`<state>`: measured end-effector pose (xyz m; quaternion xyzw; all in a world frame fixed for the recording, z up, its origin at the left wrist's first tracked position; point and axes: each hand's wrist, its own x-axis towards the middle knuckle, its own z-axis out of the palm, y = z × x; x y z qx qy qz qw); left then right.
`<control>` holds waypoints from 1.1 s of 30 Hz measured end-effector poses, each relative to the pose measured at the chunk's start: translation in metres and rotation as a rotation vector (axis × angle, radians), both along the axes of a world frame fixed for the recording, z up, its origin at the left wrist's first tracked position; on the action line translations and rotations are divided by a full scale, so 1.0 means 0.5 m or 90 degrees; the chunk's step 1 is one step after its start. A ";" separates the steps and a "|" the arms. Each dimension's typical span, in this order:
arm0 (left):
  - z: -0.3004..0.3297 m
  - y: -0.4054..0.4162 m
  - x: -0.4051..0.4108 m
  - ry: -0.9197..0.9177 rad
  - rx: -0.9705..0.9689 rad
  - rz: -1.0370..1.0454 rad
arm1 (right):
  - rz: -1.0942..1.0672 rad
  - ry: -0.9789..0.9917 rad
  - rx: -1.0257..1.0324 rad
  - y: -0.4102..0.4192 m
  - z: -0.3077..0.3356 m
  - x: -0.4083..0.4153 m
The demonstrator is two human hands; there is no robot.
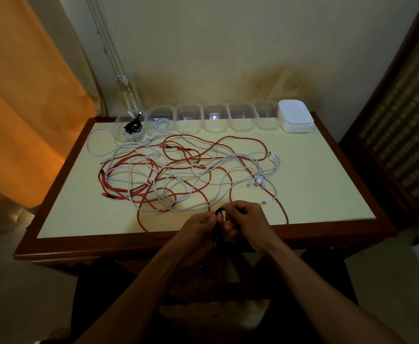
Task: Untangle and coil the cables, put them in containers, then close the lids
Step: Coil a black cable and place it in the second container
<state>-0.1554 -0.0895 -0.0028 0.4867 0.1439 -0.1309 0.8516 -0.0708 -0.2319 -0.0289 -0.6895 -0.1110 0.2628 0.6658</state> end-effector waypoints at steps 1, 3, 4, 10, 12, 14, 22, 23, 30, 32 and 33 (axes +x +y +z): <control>0.006 -0.004 -0.001 0.000 -0.014 0.009 | 0.014 0.026 0.017 0.000 -0.009 -0.002; 0.010 -0.009 -0.001 0.007 -0.066 0.042 | 0.042 0.064 0.045 0.002 -0.023 -0.015; 0.012 -0.008 0.002 0.010 -0.099 0.061 | 0.053 0.069 0.040 0.003 -0.028 -0.025; 0.016 0.040 0.026 0.059 -0.070 0.201 | 0.292 0.018 -0.138 -0.009 -0.023 -0.088; 0.004 0.056 0.034 0.063 0.037 0.237 | 0.366 0.077 -0.133 -0.019 0.010 -0.094; -0.008 0.064 0.034 0.068 0.116 0.244 | 0.392 0.122 -0.103 -0.027 0.051 -0.091; -0.037 0.045 -0.002 0.029 0.271 -0.014 | 0.221 0.125 -0.029 -0.017 0.111 -0.016; -0.032 0.040 -0.009 0.003 0.277 -0.033 | 0.190 0.128 -0.032 -0.013 0.110 -0.009; -0.019 0.038 -0.032 -0.131 0.354 -0.072 | 0.076 0.157 -0.044 0.005 0.080 0.010; -0.016 0.038 -0.033 -0.130 0.357 -0.088 | 0.072 0.152 -0.051 0.006 0.071 0.009; -0.013 0.037 -0.033 -0.126 0.352 -0.093 | 0.070 0.153 -0.049 0.006 0.067 0.008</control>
